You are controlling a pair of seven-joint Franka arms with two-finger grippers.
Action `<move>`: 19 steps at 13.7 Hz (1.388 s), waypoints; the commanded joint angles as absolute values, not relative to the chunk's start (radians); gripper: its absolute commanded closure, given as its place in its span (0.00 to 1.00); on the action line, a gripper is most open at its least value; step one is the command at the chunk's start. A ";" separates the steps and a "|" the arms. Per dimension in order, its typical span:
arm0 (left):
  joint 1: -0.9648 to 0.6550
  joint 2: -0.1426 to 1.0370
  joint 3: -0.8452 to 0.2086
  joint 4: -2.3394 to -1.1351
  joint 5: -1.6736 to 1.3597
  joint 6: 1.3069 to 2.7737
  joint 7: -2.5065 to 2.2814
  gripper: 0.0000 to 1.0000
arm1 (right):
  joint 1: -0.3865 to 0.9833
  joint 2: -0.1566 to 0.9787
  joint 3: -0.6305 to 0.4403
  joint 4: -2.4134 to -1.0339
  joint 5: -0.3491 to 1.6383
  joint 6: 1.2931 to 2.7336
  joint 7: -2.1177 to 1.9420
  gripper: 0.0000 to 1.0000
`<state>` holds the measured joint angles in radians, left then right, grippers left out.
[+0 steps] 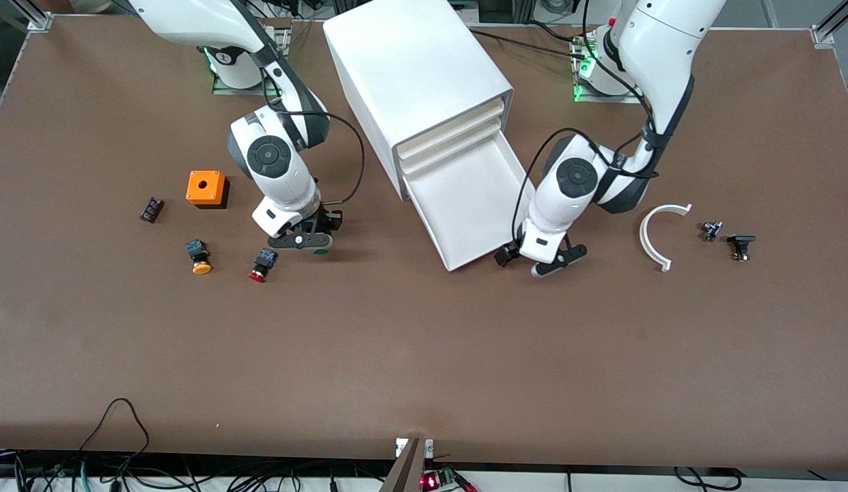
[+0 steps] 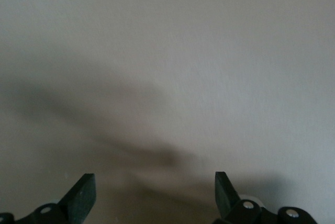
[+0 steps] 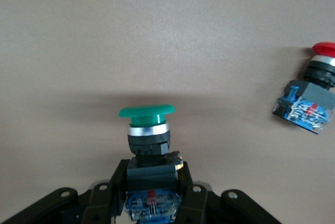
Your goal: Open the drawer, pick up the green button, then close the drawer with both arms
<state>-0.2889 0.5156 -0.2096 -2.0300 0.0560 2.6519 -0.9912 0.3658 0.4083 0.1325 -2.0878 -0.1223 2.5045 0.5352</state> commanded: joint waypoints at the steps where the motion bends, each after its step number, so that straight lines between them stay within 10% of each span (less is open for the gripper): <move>1: -0.285 0.462 -0.247 -2.097 0.080 2.642 -1.017 0.00 | 0.354 0.417 0.143 -2.118 -0.127 2.554 0.526 0.67; 3: -0.285 0.445 -0.300 -2.123 0.080 2.640 -1.017 0.00 | 0.351 0.419 0.143 -2.117 -0.127 2.548 0.526 0.49; 4: -0.285 0.428 -0.323 -2.138 0.080 2.640 -1.017 0.00 | 0.350 0.419 0.143 -2.115 -0.126 2.545 0.535 0.14; 5: -0.284 0.416 -0.339 -2.151 0.080 2.638 -1.014 0.00 | 0.350 0.417 0.143 -2.111 -0.123 2.543 0.540 0.00; 19: -0.282 0.377 -0.565 -2.167 0.075 2.471 -1.000 0.00 | 0.273 0.328 0.141 -1.623 -0.110 2.022 0.621 0.00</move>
